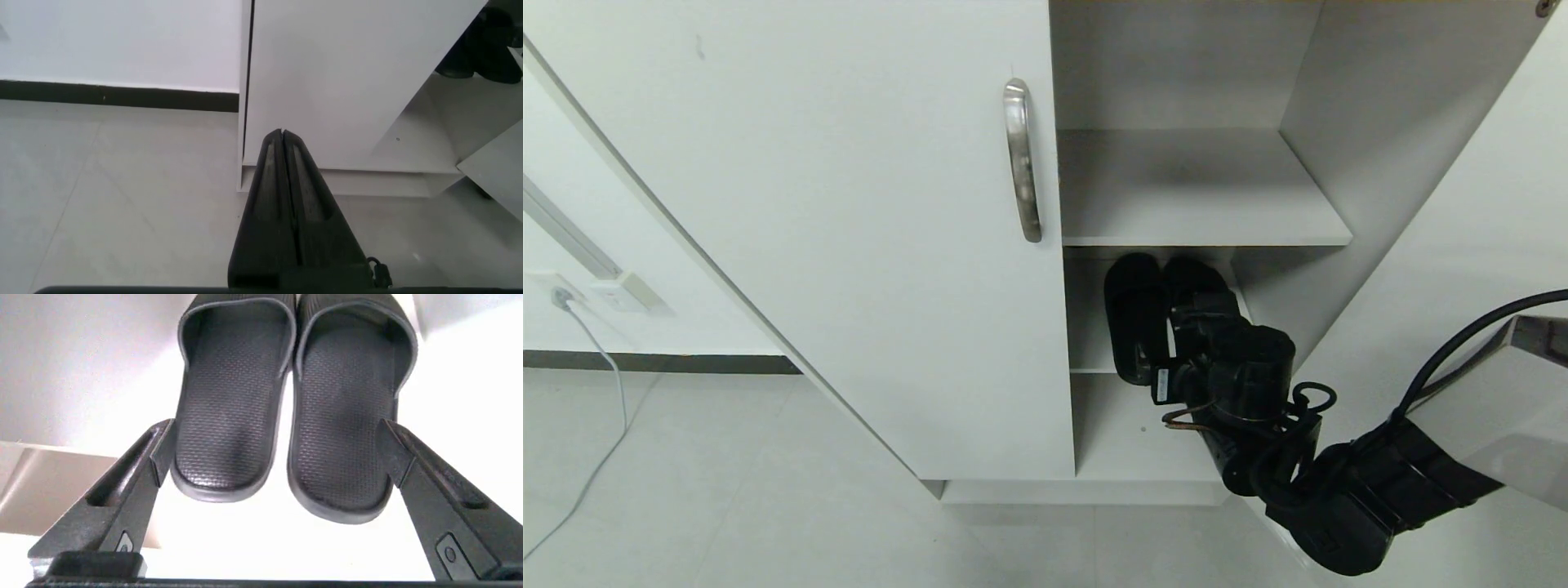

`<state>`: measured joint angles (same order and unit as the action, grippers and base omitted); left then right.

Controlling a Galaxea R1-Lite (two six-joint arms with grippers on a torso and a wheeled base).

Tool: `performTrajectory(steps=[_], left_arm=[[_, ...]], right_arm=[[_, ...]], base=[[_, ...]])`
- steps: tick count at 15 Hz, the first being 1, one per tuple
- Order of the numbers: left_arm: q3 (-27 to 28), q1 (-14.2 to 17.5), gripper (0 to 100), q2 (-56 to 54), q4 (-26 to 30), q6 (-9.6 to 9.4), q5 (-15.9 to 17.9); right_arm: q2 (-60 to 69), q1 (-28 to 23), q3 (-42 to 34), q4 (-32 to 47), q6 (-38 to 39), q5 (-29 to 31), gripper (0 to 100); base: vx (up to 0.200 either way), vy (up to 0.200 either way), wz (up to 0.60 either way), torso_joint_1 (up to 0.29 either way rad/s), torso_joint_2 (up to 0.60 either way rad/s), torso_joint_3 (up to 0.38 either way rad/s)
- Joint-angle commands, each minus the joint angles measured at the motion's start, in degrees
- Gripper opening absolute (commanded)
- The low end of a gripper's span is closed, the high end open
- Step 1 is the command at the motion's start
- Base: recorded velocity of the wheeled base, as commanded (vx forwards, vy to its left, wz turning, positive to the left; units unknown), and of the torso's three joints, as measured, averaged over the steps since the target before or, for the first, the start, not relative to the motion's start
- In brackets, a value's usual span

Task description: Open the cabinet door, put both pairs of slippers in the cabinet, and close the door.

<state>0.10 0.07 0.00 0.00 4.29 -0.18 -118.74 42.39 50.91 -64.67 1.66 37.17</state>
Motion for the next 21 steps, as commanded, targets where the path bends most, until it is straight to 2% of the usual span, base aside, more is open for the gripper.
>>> performTrajectory(steps=[1, 6, 21], left_arm=[[0.0, 0.0, 0, 0.1, 0.0, 0.02, -0.1], [0.0, 0.0, 0, 0.0, 0.0, 0.02, -0.1], [0.0, 0.0, 0, 0.1, 0.0, 0.10, -0.3]], right_arm=[[0.0, 0.3, -0.1, 0.0, -0.1, 0.0, 100], [-0.6, 0.5, -0.2, -0.1, 0.0, 0.0, 100], [-1.1, 0.6, -1.2, -2.0, -0.4, 0.1, 100]], base=[[-0.200, 0.000, 0.00, 0.007, 0.00, 0.002], [-0.200, 0.000, 0.00, 0.000, 0.00, 0.004], [0.000, 0.000, 0.00, 0.000, 0.00, 0.000]])
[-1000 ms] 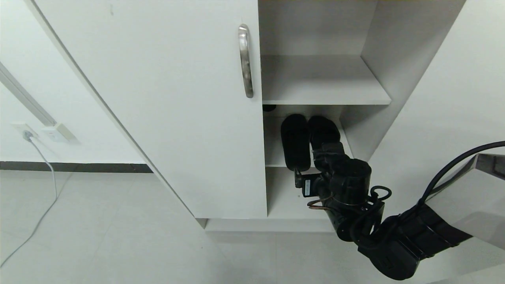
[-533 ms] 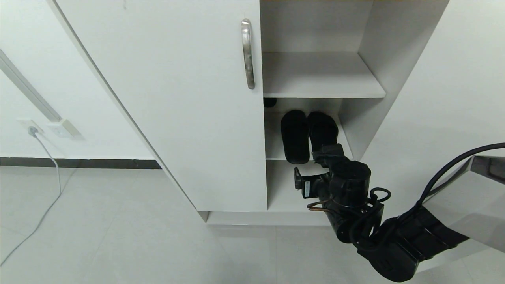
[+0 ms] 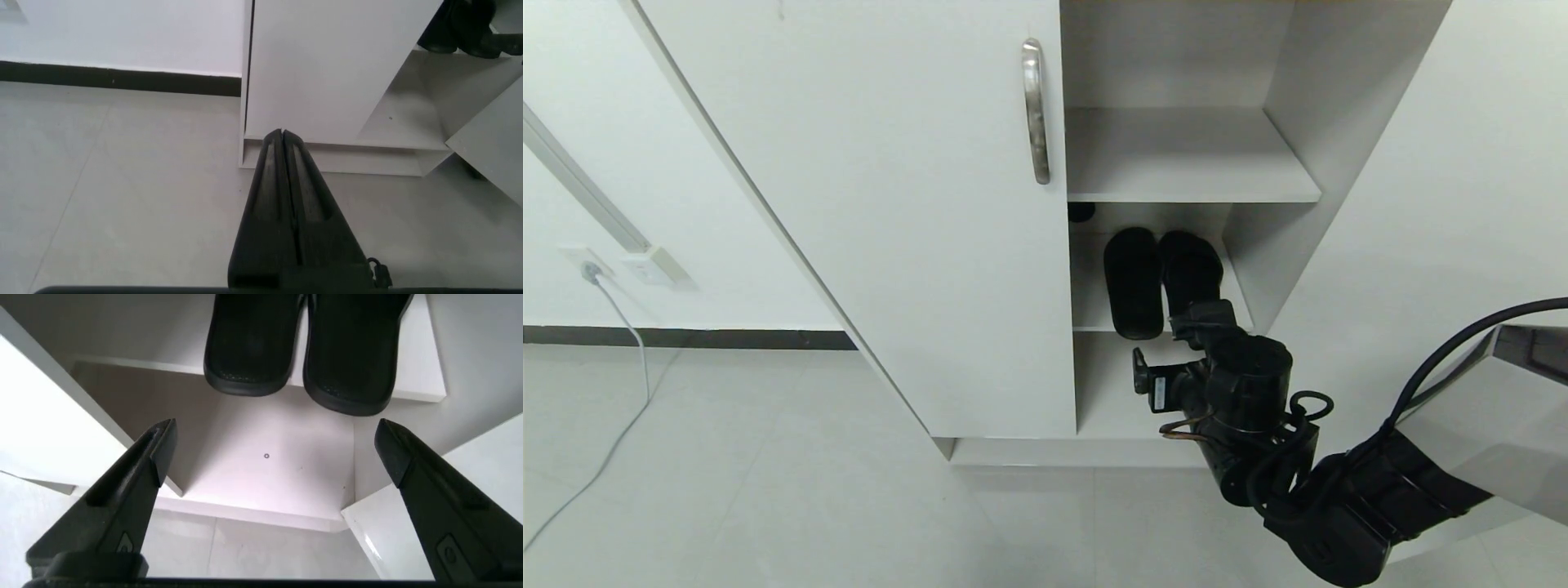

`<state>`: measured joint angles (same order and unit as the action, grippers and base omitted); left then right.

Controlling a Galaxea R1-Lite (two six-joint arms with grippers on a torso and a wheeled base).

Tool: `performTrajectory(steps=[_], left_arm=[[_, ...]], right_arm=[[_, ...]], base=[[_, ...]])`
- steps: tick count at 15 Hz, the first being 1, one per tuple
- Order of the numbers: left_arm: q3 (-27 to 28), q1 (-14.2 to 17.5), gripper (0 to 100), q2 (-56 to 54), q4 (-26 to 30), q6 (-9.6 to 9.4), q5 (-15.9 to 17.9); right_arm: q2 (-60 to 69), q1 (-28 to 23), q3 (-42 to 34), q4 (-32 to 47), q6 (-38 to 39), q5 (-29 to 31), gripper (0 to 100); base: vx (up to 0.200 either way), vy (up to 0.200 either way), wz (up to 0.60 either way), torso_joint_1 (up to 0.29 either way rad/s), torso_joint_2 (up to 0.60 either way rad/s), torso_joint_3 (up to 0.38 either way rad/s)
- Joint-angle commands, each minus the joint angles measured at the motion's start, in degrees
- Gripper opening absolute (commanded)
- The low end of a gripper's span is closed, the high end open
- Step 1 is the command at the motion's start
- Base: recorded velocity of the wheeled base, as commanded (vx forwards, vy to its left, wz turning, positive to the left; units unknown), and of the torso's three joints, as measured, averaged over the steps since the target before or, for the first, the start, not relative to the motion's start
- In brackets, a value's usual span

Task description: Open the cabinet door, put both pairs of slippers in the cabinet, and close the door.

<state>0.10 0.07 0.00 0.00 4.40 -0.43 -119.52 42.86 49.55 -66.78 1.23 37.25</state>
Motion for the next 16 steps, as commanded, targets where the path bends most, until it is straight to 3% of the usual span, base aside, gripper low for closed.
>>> performTrajectory(steps=[1, 11, 16], left_arm=[[0.0, 0.0, 0, 0.0, 0.0, -0.01, 0.0], [0.0, 0.0, 0, 0.1, 0.0, -0.01, 0.0], [0.0, 0.0, 0, 0.0, 0.0, 0.08, 0.0]], right_arm=[[-0.5, 0.2, 0.0, 0.0, 0.0, 0.1, 100], [-1.0, 0.2, -0.2, 0.0, -0.1, 0.1, 100], [-1.3, 0.2, -1.2, 0.0, -0.1, 0.1, 100]], base=[[0.000, 0.000, 0.00, 0.000, 0.00, 0.000], [0.000, 0.000, 0.00, 0.002, 0.00, 0.184], [0.000, 0.000, 0.00, 0.000, 0.00, 0.020]])
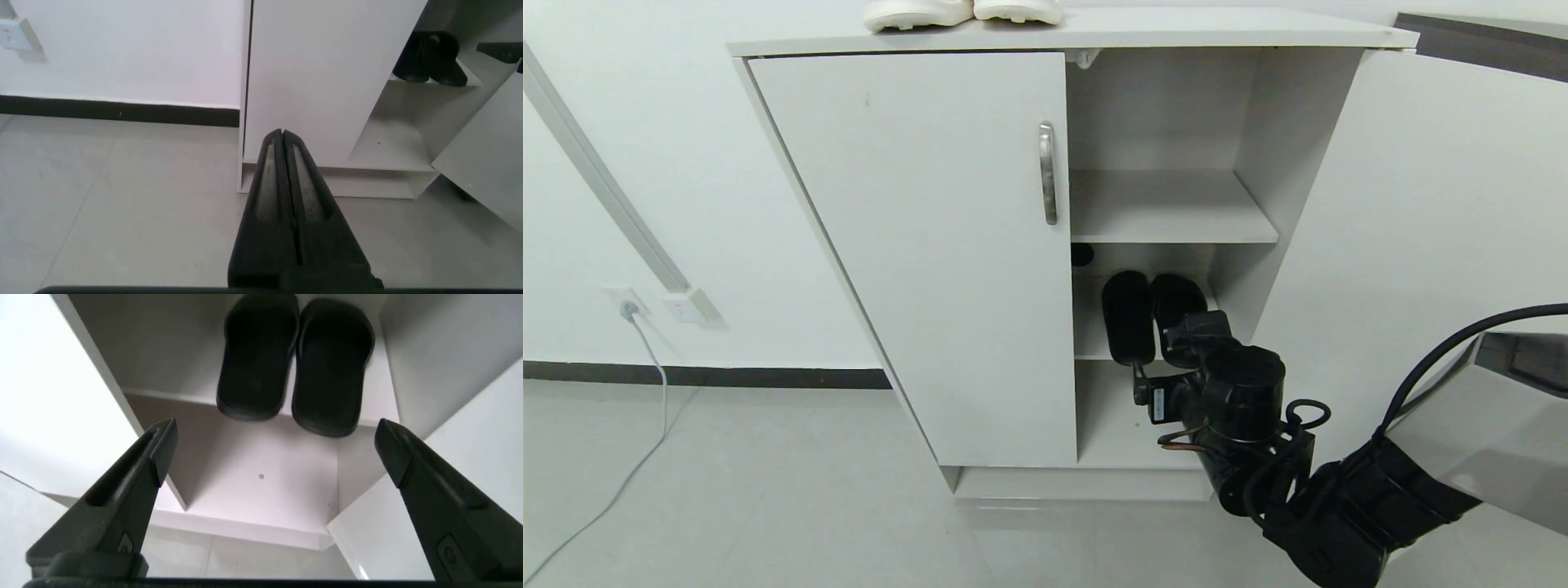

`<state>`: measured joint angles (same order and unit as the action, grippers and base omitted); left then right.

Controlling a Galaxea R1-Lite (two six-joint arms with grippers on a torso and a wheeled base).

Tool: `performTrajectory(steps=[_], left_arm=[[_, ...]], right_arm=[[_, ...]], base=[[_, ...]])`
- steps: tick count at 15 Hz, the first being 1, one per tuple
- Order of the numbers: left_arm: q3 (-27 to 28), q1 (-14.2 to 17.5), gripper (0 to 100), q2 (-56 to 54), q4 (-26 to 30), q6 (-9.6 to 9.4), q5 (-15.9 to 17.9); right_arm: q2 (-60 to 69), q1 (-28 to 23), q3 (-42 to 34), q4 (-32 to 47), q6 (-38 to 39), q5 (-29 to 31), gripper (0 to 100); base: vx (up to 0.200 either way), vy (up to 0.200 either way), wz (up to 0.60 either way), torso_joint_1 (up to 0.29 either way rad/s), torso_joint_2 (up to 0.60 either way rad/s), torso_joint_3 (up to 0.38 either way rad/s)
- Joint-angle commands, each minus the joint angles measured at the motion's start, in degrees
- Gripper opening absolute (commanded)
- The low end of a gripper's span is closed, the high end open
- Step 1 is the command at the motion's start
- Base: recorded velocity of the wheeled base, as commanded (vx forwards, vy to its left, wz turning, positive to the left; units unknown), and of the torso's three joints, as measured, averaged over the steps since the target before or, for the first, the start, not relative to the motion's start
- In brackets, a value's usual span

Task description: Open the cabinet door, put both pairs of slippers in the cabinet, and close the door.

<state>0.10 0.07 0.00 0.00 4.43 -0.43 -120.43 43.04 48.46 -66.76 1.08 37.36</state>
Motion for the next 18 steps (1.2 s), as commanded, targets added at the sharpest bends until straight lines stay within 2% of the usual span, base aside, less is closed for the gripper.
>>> performTrajectory(steps=[1, 12, 18], left_arm=[[0.0, 0.0, 0, 0.1, 0.0, -0.03, 0.0], [0.0, 0.0, 0, 0.1, 0.0, -0.03, 0.0], [0.0, 0.0, 0, 0.0, 0.0, -0.03, 0.0]], right_arm=[[-0.9, 0.0, -0.1, 0.0, 0.1, 0.0, 100], [-1.2, -0.1, -0.2, -0.8, 0.0, 0.0, 100], [-1.4, -0.1, -0.1, -0.8, -0.1, 0.0, 100]], base=[[0.000, 0.000, 0.00, 0.000, 0.00, 0.000], [0.000, 0.000, 0.00, 0.000, 0.00, 0.000], [0.000, 0.200, 0.00, 0.005, 0.00, 0.002]])
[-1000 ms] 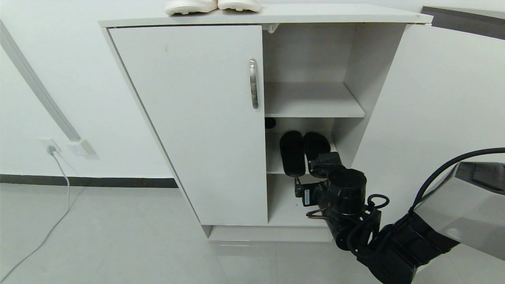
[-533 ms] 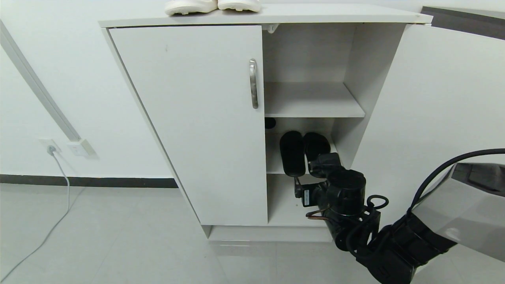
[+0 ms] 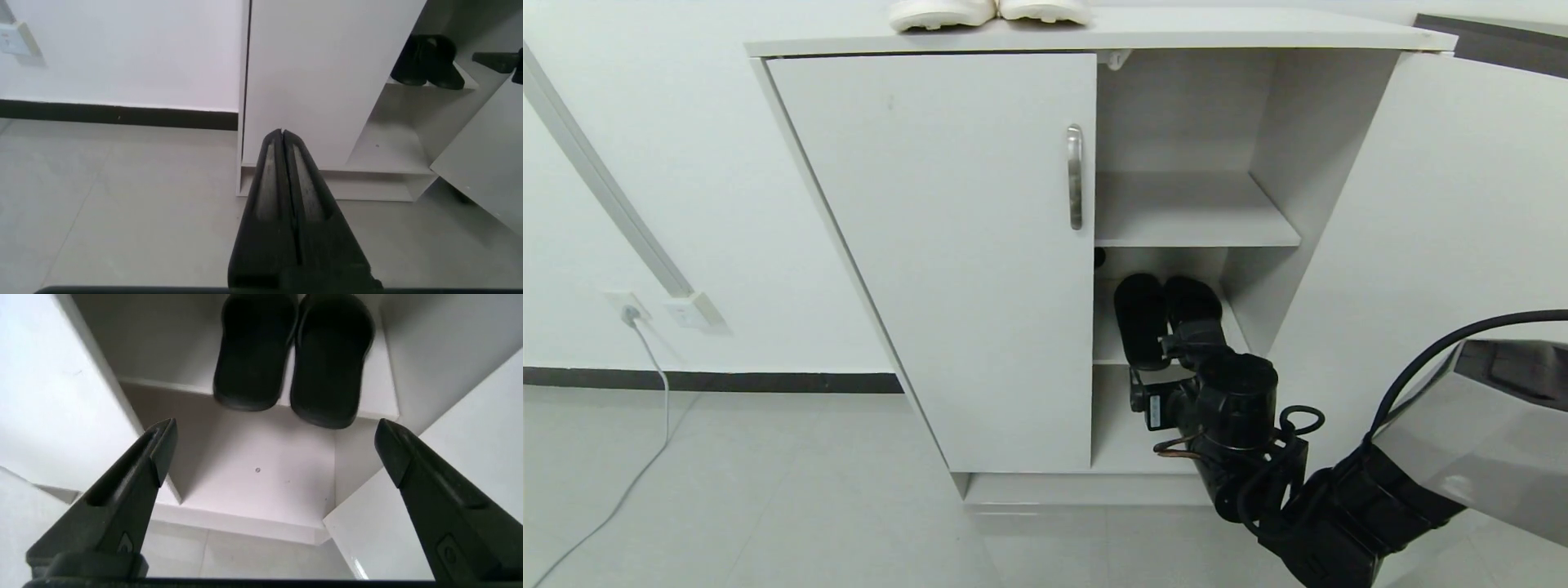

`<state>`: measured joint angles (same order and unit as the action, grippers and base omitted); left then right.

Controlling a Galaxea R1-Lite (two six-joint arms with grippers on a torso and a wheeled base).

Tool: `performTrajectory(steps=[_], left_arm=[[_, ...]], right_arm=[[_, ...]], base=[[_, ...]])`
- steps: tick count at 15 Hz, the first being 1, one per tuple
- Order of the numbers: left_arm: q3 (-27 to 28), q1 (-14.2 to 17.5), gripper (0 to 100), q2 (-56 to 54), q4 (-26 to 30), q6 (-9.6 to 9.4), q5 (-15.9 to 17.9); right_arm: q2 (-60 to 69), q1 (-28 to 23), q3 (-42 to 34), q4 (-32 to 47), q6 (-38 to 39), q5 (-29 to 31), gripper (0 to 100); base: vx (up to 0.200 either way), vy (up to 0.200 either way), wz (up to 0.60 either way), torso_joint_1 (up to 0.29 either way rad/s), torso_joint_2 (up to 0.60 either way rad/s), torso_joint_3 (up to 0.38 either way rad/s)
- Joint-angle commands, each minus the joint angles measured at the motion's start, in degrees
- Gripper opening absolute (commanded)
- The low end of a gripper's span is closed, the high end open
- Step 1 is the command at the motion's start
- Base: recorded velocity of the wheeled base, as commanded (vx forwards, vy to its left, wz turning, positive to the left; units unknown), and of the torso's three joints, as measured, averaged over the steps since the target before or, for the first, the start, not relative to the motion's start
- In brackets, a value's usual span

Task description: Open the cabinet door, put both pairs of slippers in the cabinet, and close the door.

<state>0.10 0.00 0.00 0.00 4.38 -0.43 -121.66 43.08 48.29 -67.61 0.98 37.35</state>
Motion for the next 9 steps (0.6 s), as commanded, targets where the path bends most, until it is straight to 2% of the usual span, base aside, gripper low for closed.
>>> performTrajectory(steps=[1, 8, 9], left_arm=[[0.0, 0.1, 0, 0.1, 0.0, 0.02, 0.0], [0.0, 0.1, 0, 0.1, 0.0, 0.02, 0.0], [0.0, 0.1, 0, 0.1, 0.0, 0.11, 0.0]], right_arm=[[-0.2, -0.1, 0.1, 0.0, 0.0, 0.0, 100], [-0.2, -0.2, -0.1, -1.1, -0.3, 0.0, 100], [-0.2, -0.2, -0.2, -1.6, -0.3, 0.0, 100]], base=[[0.000, 0.200, 0.00, -0.002, 0.00, 0.002], [0.000, 0.200, 0.00, 0.003, 0.00, 0.005], [0.000, 0.000, 0.00, 0.000, 0.00, 0.000]])
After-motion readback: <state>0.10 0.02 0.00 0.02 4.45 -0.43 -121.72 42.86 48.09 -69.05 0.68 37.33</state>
